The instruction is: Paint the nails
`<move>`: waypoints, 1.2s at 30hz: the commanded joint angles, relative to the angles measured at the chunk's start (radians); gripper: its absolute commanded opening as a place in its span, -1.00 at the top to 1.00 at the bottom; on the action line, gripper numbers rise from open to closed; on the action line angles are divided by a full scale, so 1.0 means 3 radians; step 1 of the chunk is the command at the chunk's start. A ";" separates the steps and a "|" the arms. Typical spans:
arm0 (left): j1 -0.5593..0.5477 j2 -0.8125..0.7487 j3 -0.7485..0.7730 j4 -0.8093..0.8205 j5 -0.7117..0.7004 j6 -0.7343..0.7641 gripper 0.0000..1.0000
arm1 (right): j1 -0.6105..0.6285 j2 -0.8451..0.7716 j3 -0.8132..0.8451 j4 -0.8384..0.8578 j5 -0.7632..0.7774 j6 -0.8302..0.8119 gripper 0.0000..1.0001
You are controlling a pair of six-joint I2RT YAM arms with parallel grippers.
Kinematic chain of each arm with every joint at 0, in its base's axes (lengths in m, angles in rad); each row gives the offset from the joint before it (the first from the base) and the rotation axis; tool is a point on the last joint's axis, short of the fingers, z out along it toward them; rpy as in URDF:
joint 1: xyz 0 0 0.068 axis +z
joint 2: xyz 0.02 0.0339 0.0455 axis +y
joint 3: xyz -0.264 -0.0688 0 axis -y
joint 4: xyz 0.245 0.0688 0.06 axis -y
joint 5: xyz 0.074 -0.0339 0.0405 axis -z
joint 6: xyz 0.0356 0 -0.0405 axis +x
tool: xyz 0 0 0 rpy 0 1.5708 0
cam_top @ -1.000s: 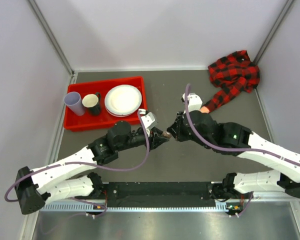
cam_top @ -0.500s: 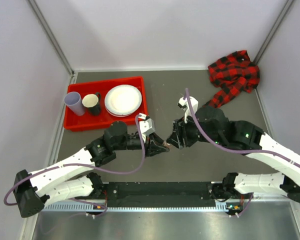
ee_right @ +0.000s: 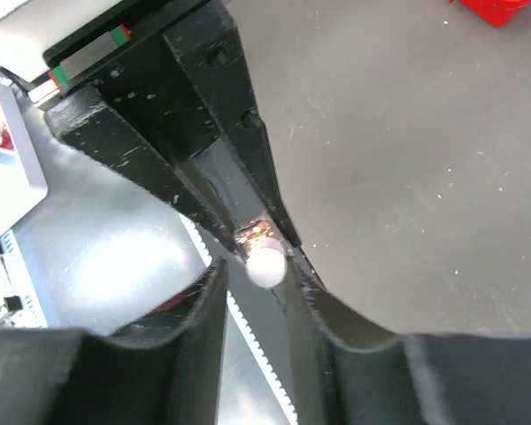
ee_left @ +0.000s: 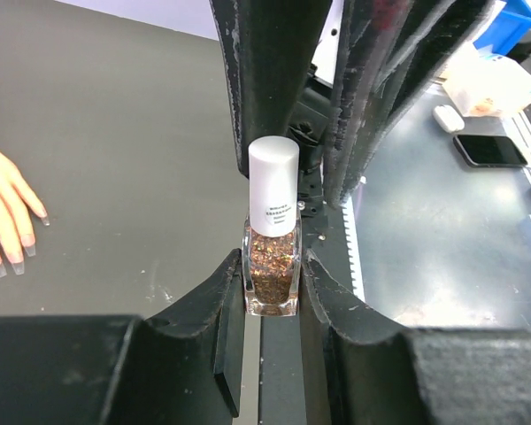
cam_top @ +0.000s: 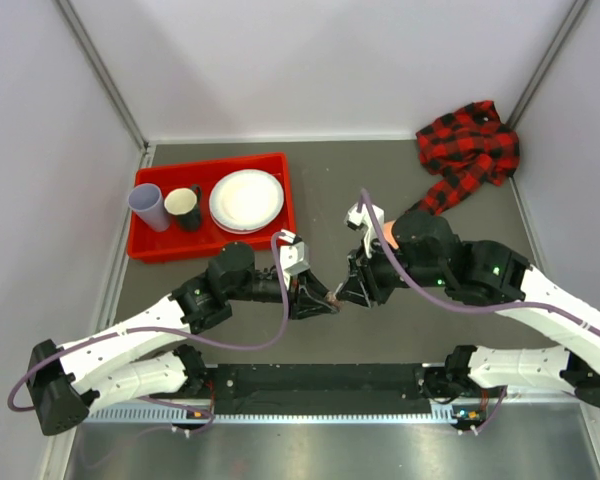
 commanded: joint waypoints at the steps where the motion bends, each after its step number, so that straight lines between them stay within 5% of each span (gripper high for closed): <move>1: 0.0004 -0.0007 0.0115 0.0194 0.0099 -0.0054 1.00 | -0.0022 0.0032 0.0041 0.0113 -0.0144 -0.0071 0.44; 7: 0.0004 -0.0017 0.0105 0.0194 0.0140 -0.0059 1.00 | -0.0027 0.0103 0.0025 0.0123 -0.0082 -0.0097 0.46; 12: 0.0004 -0.0048 0.0100 0.0138 0.0053 -0.0028 0.99 | -0.0033 0.0119 0.0015 0.0144 -0.0124 -0.0097 1.00; 15: 0.0004 -0.0074 0.0126 0.0010 -0.0207 0.0013 0.69 | -0.0043 0.0119 -0.0010 0.0052 0.0141 -0.0015 1.00; 16: 0.0004 -0.0089 0.0121 -0.0030 -0.0360 0.0028 0.39 | -0.0043 0.0103 -0.0026 0.0032 0.0411 0.0061 1.00; 19: 0.0004 -0.0130 0.0126 -0.0174 -0.0626 0.0094 -0.04 | -0.0068 0.0027 -0.0128 -0.0117 0.0978 0.0265 1.00; 27: 0.0004 -0.0487 0.0003 -0.0271 -0.1940 0.0125 -0.34 | -0.0619 -0.0306 -0.0761 -0.0449 0.1895 0.1007 1.00; 31: 0.0004 -0.0697 -0.0104 -0.0220 -0.2110 0.0110 -0.47 | -0.0997 -0.0459 -0.1247 -0.0435 0.2412 0.1564 1.00; 36: 0.0004 -0.0789 -0.0166 -0.0210 -0.2110 0.0069 -0.54 | -0.1489 -0.0766 -0.2025 0.0128 0.2182 0.1799 1.00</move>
